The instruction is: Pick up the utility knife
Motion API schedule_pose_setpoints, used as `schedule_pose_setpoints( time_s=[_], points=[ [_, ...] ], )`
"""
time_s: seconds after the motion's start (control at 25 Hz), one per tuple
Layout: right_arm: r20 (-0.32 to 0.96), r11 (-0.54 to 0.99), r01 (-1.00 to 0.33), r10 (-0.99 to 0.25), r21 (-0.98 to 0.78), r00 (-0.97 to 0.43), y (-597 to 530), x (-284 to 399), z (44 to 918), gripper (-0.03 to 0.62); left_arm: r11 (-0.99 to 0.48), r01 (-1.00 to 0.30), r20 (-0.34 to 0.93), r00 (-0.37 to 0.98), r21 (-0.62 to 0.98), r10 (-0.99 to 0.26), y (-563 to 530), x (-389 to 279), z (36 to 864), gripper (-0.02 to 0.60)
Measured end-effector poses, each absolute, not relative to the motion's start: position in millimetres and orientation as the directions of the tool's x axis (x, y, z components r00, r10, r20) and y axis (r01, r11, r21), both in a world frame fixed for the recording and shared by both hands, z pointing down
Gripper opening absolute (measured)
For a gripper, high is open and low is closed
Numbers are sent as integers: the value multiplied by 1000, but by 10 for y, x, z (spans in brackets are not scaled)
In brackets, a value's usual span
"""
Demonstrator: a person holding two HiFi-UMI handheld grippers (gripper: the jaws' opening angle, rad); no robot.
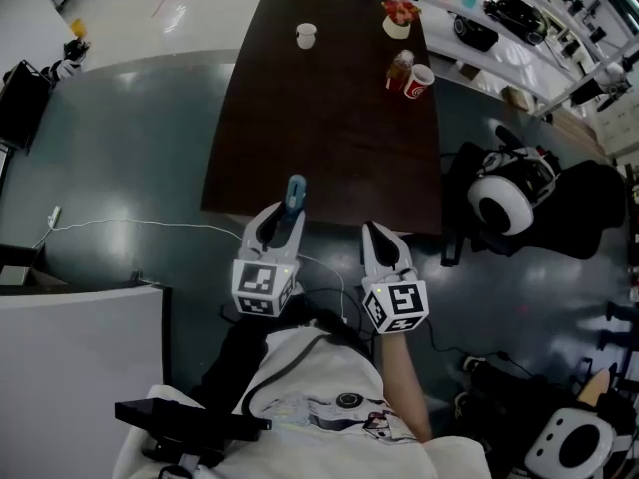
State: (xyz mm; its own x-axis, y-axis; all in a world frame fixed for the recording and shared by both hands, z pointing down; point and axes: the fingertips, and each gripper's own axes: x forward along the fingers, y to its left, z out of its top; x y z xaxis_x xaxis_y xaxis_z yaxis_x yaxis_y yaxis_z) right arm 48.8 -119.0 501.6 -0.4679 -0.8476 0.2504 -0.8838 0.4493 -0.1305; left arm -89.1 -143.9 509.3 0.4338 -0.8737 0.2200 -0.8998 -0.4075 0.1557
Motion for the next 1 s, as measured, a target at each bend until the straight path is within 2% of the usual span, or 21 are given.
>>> schedule_pose_setpoints(
  time_s=[1.0],
  points=[
    [155, 478, -867, -854, -141, -496, -117, 879, 4639, 2, -366, -925, 209, 379, 98, -902, -175, -457, 4808, 123]
  ],
)
